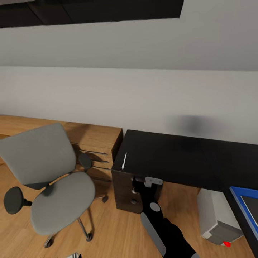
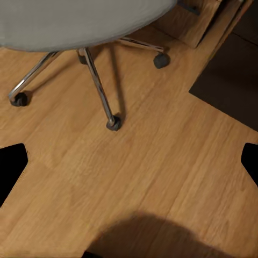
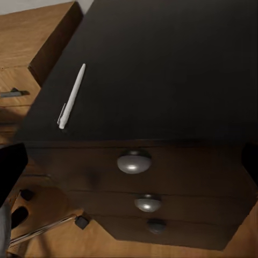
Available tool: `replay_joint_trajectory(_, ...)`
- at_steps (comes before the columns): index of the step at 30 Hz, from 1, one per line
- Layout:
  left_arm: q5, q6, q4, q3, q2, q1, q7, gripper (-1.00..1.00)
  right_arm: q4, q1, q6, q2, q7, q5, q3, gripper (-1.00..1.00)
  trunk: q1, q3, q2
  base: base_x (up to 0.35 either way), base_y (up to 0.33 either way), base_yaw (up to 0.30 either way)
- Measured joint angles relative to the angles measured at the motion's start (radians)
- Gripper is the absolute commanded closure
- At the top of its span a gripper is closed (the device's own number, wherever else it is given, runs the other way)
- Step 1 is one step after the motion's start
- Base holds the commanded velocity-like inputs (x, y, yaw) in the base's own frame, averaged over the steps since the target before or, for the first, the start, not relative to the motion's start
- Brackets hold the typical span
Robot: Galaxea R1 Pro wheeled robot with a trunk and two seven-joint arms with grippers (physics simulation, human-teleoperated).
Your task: In the bedroom, organize the workspace by keeping the computer under the desk, ensuring the monitor is on the desk, placing the keyboard on the desk next to the monitor, placing the mouse on the desk next to the keyboard, moving the folder from the swivel chair onto the desk next to the mouse, stacking the notebook on top of the folder with the pen on top of the notebook, and positioning the swivel chair next to the desk.
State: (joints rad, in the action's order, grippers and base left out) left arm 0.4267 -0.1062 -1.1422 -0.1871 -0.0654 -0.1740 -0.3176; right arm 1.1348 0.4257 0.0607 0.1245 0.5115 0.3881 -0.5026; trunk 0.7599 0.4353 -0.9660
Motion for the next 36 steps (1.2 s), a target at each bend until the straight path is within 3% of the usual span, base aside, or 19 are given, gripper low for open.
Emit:
replay_joint_trajectory(13,-0.001,0.0,0.003,-0.001,0.002,-0.001,0.0,-1.0,0.0,0.0,-0.011,-0.001,-0.001,-0.005,-0.001,-1.0,0.0,0.012,0.0,0.234,0.195,0.151)
replay_joint_trajectory(14,-0.002,0.0,0.003,-0.001,0.003,0.0,0.0,-1.0,-0.002,0.0,-0.062,-0.002,-0.001,-0.052,-0.002,-1.0,0.0,0.012,0.0,0.225,0.146,0.009)
replay_joint_trajectory(17,-0.003,0.002,0.003,-0.003,0.004,0.0,-0.001,-1.0,-0.039,0.0,-0.097,-0.002,0.0,-0.102,-0.001,-1.0,0.0,0.013,0.0,0.077,0.032,0.002)
replay_joint_trajectory(32,-0.005,0.0,0.004,-0.005,0.005,-0.001,-0.001,-1.0,-0.197,0.011,-0.094,0.018,0.0,-0.108,0.002,-1.0,0.0,0.012,0.0,0.074,0.061,0.0)
replay_joint_trajectory(36,-0.004,-0.002,0.013,-0.037,0.004,-0.001,-0.004,-1.0,-0.23,0.017,-0.095,0.023,-0.001,-0.109,0.002,-1.0,0.0,0.013,0.0,0.101,0.083,0.0)
